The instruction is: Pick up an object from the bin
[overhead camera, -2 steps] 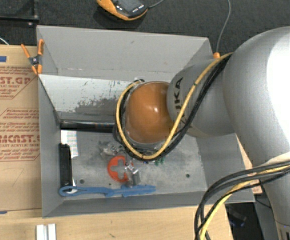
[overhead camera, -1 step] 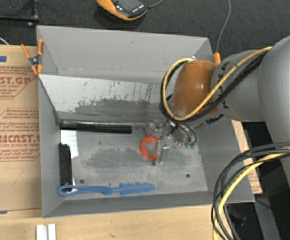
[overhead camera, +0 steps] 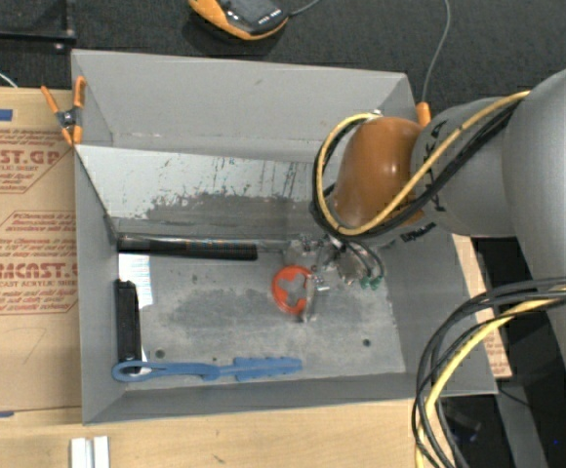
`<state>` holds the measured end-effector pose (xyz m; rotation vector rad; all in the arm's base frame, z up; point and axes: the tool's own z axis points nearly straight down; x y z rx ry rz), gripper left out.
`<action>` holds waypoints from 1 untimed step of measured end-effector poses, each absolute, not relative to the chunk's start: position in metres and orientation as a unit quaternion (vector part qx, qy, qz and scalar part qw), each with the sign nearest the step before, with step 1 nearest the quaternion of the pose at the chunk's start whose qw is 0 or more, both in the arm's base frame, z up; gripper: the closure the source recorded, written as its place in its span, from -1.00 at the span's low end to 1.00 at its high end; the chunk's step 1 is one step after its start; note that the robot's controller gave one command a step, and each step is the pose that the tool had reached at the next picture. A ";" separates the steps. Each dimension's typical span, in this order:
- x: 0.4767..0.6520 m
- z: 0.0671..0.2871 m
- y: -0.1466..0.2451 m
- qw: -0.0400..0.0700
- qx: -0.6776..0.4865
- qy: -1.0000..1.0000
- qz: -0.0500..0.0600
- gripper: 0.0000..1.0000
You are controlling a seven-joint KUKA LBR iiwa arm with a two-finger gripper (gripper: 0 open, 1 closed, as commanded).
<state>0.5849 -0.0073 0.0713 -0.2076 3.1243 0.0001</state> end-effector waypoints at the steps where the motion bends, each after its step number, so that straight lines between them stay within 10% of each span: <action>1: 0.584 0.074 -0.007 0.004 -0.066 0.998 0.000 1.00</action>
Offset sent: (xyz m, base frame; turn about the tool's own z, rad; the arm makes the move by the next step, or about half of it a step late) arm 0.0000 -0.0001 0.0322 0.0000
